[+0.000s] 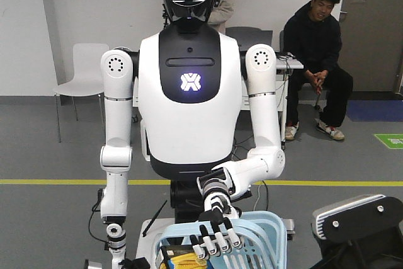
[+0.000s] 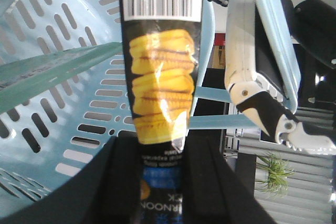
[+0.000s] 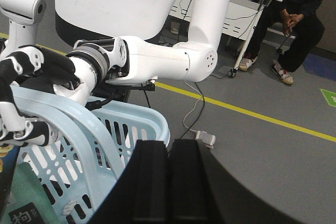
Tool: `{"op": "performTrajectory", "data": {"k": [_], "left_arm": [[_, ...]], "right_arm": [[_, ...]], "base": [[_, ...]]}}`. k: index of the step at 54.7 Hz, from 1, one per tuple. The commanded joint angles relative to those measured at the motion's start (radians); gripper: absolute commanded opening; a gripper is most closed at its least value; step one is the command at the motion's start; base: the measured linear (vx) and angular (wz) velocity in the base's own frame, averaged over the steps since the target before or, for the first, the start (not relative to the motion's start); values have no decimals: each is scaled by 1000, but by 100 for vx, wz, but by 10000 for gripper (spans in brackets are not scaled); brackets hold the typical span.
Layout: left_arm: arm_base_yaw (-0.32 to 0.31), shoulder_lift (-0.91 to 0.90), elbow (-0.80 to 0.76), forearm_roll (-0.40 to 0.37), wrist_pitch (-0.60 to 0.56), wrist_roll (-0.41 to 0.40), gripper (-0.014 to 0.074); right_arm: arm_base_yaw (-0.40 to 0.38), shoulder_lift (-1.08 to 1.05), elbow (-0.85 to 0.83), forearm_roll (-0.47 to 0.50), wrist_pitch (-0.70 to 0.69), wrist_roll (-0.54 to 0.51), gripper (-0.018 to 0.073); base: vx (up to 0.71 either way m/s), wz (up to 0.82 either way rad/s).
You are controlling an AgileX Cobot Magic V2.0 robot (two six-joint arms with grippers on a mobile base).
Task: Pick snacks and fruit into basket
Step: 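Lower the cracker box into the basket and open the left gripper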
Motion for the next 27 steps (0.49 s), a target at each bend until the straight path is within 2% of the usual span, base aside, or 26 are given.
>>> {"op": "performTrajectory", "data": {"k": [1, 11, 17, 25, 27], "left_arm": [[-4, -44, -26, -34, -99, 3, 24], [-4, -44, -26, -34, -101, 12, 123], [-4, -44, -26, -32, -114, 36, 266], [-4, -44, -26, -32, -120, 37, 507], [-4, -44, -26, -33, -120, 37, 541]], "right_arm": [[-3, -24, -30, -43, -29, -8, -8], [-3, -24, -30, -43, -29, -9, -8], [-3, -24, -30, -43, -29, -9, -8], [-3, -24, -30, -43, -29, -9, -8], [-3, -24, -30, -43, -29, -9, -8]], "base": [[0, 0], [0, 0], [0, 0], [0, 0], [0, 0]]}}
